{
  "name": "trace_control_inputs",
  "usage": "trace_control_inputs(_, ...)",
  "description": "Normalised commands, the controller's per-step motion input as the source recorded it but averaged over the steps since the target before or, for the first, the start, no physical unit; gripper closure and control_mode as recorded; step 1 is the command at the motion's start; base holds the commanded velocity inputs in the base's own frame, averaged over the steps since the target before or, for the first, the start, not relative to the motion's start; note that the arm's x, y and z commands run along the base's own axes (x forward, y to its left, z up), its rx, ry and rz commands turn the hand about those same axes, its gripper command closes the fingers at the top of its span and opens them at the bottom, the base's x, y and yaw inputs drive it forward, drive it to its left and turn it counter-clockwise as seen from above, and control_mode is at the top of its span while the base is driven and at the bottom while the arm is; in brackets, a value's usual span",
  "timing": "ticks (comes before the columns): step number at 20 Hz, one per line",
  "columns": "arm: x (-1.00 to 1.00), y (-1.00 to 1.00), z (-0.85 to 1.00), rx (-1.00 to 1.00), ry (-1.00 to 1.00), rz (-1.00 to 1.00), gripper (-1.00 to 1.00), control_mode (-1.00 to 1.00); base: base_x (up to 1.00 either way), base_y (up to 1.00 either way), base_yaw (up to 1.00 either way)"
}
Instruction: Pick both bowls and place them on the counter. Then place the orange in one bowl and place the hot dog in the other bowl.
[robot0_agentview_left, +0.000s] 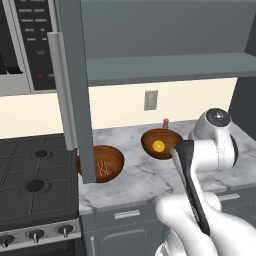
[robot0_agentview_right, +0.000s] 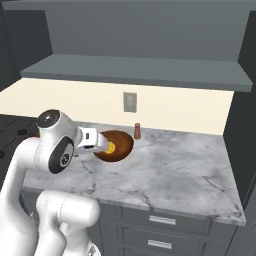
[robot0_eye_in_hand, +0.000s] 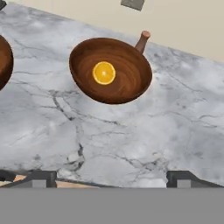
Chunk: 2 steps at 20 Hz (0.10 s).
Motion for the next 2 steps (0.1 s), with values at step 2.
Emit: trace_control_inputs(2,-0.66,0.15,0.22,0.0,-0.1,0.0,-1.0,-1.0,0.0,0.0,0.0)
